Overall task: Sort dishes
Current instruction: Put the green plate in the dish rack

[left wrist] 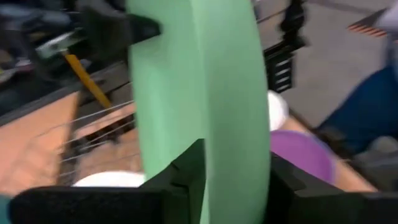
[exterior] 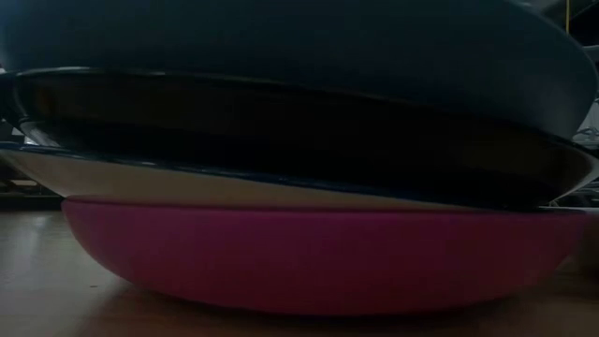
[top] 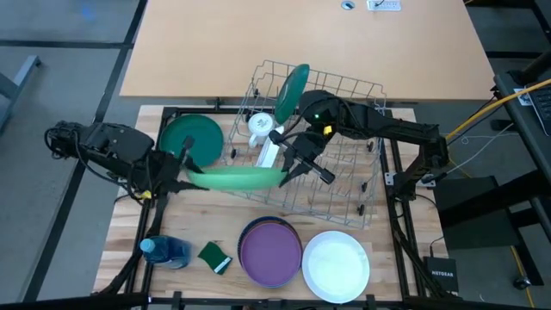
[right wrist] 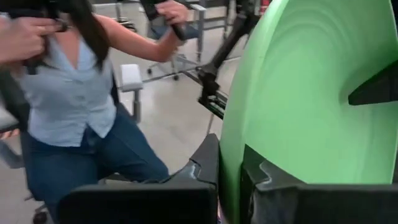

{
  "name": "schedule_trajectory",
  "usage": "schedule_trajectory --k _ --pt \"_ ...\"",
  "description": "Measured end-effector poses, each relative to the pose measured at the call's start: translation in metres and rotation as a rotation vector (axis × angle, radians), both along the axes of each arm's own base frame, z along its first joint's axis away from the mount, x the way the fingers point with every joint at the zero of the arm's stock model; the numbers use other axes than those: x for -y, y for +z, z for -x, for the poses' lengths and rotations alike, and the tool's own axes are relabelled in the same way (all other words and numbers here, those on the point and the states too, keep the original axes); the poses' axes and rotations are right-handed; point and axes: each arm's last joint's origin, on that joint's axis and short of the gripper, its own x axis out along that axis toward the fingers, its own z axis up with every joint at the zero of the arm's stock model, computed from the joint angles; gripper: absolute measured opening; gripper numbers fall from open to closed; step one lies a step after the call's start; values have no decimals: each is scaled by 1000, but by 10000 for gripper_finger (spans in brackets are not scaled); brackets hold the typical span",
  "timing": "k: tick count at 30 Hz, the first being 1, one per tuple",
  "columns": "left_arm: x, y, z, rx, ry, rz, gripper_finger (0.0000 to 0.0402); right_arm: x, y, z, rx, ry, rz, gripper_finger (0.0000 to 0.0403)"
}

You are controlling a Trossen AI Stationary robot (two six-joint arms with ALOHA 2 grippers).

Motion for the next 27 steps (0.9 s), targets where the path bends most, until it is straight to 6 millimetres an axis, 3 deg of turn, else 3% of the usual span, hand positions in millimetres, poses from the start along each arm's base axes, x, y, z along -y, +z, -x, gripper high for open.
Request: schedule_trajectory --k 6,21,27 --pt "-6 1 4 18 115 -97 126 10 -1 2 -27 -65 10 13" --pt "-18 6 22 65 317 -156 128 52 11 24 -50 -251 -4 13" --pt "-19 8 20 83 384 -173 128 53 10 26 -67 -245 -9 13"
